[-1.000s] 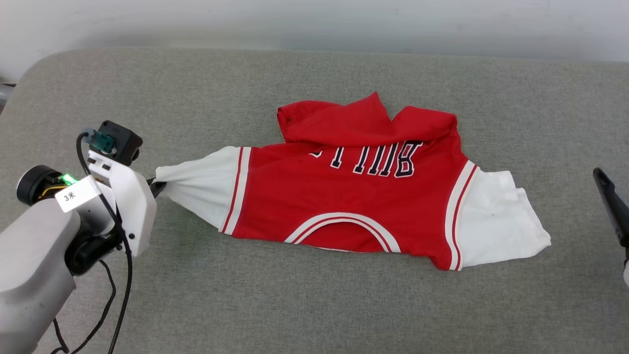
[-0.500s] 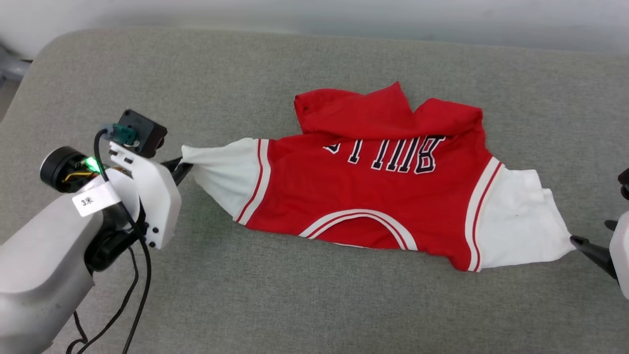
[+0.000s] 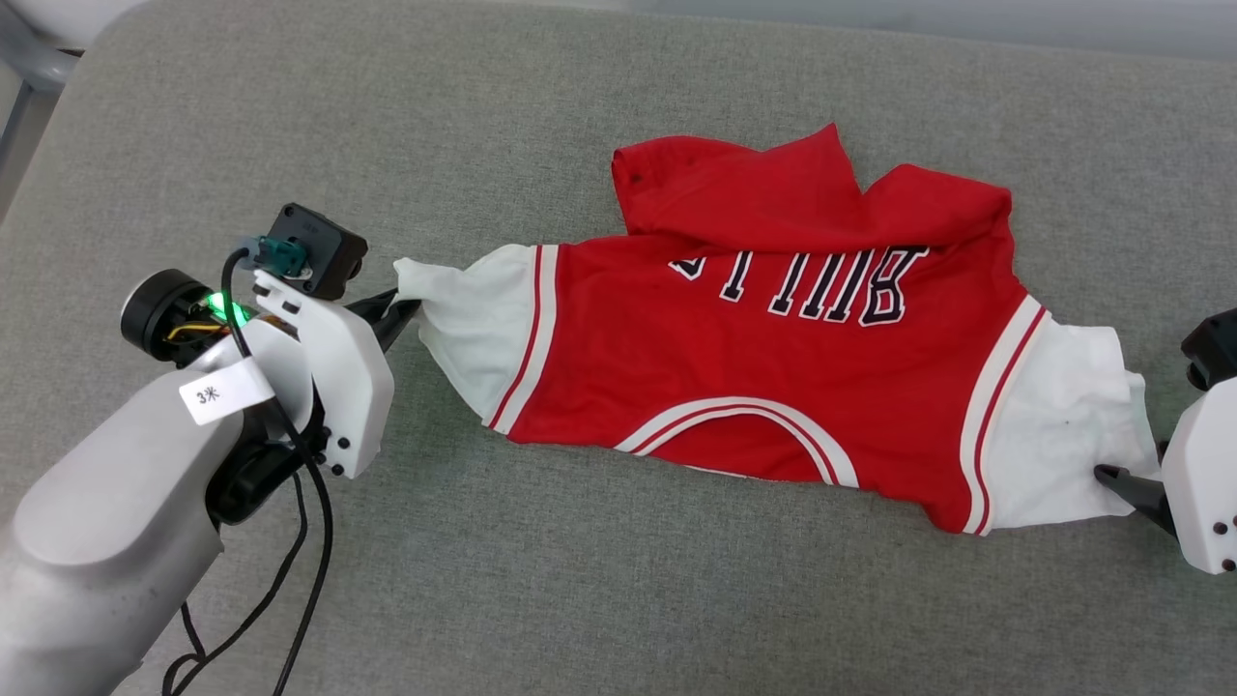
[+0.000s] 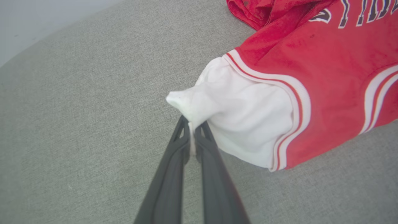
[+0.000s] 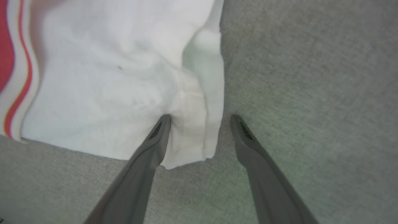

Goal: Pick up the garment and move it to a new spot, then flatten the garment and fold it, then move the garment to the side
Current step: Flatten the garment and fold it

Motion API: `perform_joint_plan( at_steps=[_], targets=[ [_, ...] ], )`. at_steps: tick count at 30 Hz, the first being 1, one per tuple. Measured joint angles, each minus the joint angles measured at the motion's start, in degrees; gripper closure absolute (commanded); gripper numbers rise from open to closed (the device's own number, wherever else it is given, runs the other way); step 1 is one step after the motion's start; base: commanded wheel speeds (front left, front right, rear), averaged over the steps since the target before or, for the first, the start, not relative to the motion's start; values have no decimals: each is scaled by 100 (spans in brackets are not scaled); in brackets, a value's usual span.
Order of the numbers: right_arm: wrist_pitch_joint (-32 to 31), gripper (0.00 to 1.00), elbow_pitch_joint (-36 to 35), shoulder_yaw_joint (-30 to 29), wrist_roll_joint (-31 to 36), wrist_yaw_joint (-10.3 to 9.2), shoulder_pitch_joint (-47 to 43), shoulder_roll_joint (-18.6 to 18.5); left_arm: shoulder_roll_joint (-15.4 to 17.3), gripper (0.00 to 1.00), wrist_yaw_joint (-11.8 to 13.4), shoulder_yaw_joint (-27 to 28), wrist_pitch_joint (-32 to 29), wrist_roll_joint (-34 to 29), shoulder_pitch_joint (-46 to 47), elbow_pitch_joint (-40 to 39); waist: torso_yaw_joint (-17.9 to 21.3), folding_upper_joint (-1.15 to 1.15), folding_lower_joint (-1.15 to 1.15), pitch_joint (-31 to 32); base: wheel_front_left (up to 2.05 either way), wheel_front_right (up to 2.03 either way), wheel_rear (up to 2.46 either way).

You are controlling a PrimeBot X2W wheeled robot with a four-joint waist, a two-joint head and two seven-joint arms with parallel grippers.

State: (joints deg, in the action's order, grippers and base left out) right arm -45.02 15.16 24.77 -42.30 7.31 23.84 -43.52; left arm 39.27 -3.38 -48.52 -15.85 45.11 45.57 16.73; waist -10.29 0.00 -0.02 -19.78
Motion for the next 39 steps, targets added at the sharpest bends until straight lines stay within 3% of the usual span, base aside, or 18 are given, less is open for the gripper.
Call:
perform_joint_plan(
  at_steps=[2, 3, 4, 13, 23, 32, 39],
  targets=[
    [74, 0, 65, 147, -58, -13, 67, -31, -16, 100, -13, -13, 24, 2, 1, 29, 10, 0, 0, 11, 0, 0, 0],
    [148, 60, 86, 207, -93, -22, 91, -47, -24, 100, -14, -19, 43, 4, 1, 43, 19, 0, 0, 22, 0, 0, 0],
    [257, 100, 107, 267, -105, -22, 101, -62, -26, 100, -15, -29, 48, 11, -1, 70, 30, 0, 1, 38, 0, 0, 0],
    [1422, 100, 94, 526, -272, 19, 138, -11, 14, 100, -62, 75, 466, 164, -215, -63, 162, 1, 3, 426, 0, 0, 0],
    [2371, 100, -667, -205, -599, 20, -75, 9, 398, 100, 103, 419, 981, 183, -387, -1240, 363, 1, 2, 1063, 0, 0, 0],
    [2566, 100, -1785, -1196, -768, 20, -60, 378, 447, 100, 389, 944, 1144, 538, -180, -2491, 484, 1, 2, 1379, 0, 0, 0],
    [2402, 100, -2544, -2064, -778, 20, 203, 680, 331, 100, 377, 1269, 1176, 812, 274, -2813, 513, 1, 1, 1472, 0, 0, 0]
  ],
)
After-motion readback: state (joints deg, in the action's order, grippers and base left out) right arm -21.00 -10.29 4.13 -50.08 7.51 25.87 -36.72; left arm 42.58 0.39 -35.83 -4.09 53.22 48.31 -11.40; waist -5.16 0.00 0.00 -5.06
